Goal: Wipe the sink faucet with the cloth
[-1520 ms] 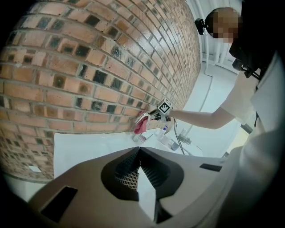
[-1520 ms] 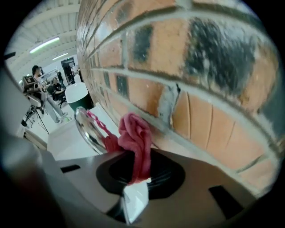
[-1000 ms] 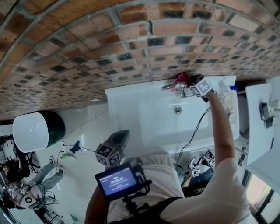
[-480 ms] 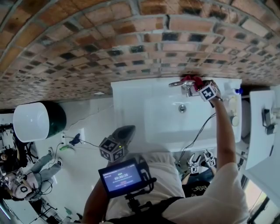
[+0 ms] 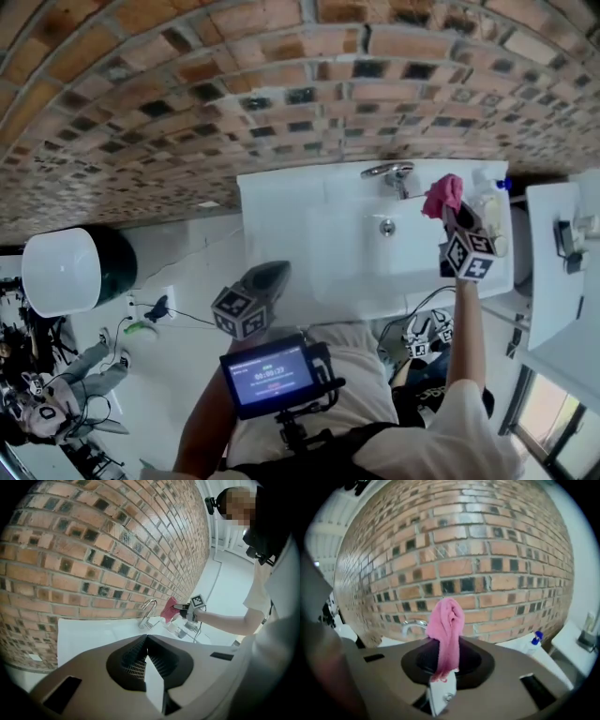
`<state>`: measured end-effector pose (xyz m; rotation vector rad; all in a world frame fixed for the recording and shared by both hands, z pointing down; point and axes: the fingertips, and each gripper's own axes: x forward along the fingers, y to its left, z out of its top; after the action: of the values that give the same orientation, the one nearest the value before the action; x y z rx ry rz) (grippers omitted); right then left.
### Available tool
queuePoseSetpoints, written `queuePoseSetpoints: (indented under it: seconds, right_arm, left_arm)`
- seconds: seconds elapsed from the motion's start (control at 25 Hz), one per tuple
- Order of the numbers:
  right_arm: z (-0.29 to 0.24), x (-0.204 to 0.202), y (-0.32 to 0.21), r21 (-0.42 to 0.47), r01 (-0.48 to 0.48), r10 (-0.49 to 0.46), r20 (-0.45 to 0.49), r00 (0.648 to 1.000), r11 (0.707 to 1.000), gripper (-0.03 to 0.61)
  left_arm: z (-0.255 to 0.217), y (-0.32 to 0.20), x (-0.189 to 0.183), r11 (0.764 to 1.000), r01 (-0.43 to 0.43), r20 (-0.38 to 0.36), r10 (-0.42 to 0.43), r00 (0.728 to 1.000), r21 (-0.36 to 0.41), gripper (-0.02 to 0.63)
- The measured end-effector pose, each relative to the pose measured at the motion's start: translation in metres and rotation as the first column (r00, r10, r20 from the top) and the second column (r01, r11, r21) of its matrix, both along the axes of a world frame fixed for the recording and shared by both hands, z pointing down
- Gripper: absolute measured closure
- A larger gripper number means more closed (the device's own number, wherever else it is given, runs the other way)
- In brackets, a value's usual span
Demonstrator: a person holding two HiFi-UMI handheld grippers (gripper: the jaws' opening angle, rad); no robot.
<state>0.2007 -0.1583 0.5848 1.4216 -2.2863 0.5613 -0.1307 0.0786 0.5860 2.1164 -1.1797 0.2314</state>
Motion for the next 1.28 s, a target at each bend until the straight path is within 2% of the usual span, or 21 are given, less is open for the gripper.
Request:
queuePoseSetpoints:
  seconds: [0.12,0.2,0.4,0.56,0.8,1.08,1.28]
  right_arm:
    - [-0.041,-0.037,0.048,0.025,-0.018,0.014,0.147,0.989,1.0,0.505]
    - [-0.068,-0.064,0.08,0.06,0.009,-0.019,0.179,0.984,0.998,0.505]
    - [-0.118,-0.114,0.15,0.125,0.013,-0.041,0.221,0.974,0.992,0.505]
    - [-0.127,-0.147,0.2,0.133,-0.002,-0.028,0.224,0.974,0.991,0.505]
    - [-0.146,-0.183,0.261,0.165,0.006,-0.035,0.178,0.983,0.986,0.505]
    - [-0.141,-0.23,0.338,0.158,0.047,-0.07,0.143,0.987,0.986,0.503]
    - [-0.14,-0.25,0.378,0.157,0.085,-0.103,0.112,0.988,0.984,0.503]
  left_arm:
    - [-0.013,0.001,-0.001,0.997,-0.053,0.034,0.051,0.998,0.057,0.627]
    - [-0.028,0.005,-0.001,0.99,-0.092,0.069,0.086,0.994,0.102,0.627]
    - [-0.072,0.019,-0.017,0.965,-0.141,0.055,0.132,0.99,0.222,0.629]
    - [-0.092,0.045,-0.045,0.951,-0.133,0.023,0.132,0.991,0.278,0.627]
    - [-0.104,0.08,-0.076,0.937,-0.117,-0.044,0.139,0.989,0.328,0.627]
    - [-0.107,0.14,-0.104,0.929,-0.108,-0.099,0.152,0.983,0.354,0.626]
    - [-0.097,0.174,-0.111,0.932,-0.109,-0.144,0.168,0.975,0.345,0.626]
